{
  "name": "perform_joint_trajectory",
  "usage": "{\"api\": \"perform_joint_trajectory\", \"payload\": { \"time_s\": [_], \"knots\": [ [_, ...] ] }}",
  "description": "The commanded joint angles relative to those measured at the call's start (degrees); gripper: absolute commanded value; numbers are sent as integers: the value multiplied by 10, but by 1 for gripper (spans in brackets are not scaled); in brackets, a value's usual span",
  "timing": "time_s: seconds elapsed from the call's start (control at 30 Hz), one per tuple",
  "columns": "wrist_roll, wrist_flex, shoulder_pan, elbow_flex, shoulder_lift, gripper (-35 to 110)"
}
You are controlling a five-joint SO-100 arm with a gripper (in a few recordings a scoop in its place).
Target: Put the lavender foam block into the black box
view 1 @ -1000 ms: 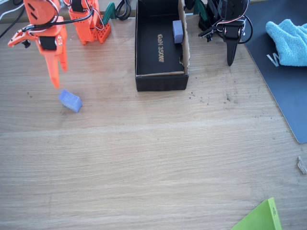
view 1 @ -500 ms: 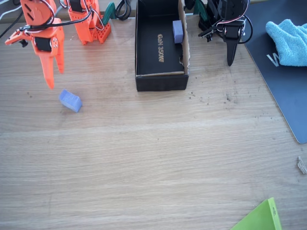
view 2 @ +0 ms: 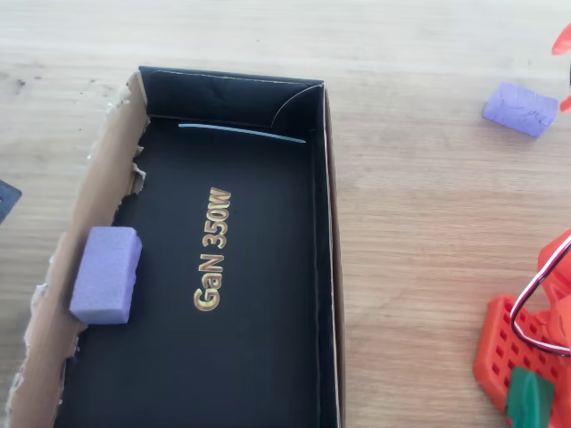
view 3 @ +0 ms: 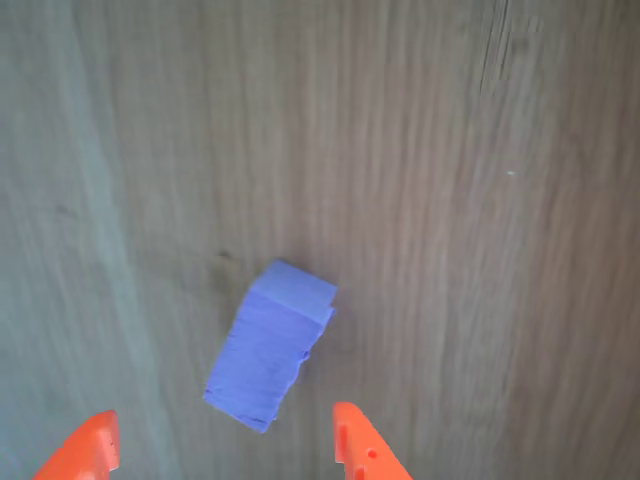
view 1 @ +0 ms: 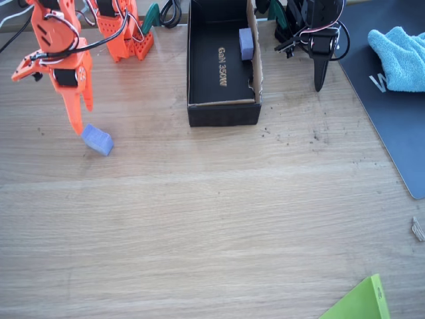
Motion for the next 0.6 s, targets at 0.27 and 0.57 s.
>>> {"api": "perform_joint_trajectory", "payload": {
  "time_s": [0.27, 0.57],
  "knots": [
    [0, 6, 2, -48, -43, 29],
    [-17, -29, 3, -33, -62, 28]
  ]
}}
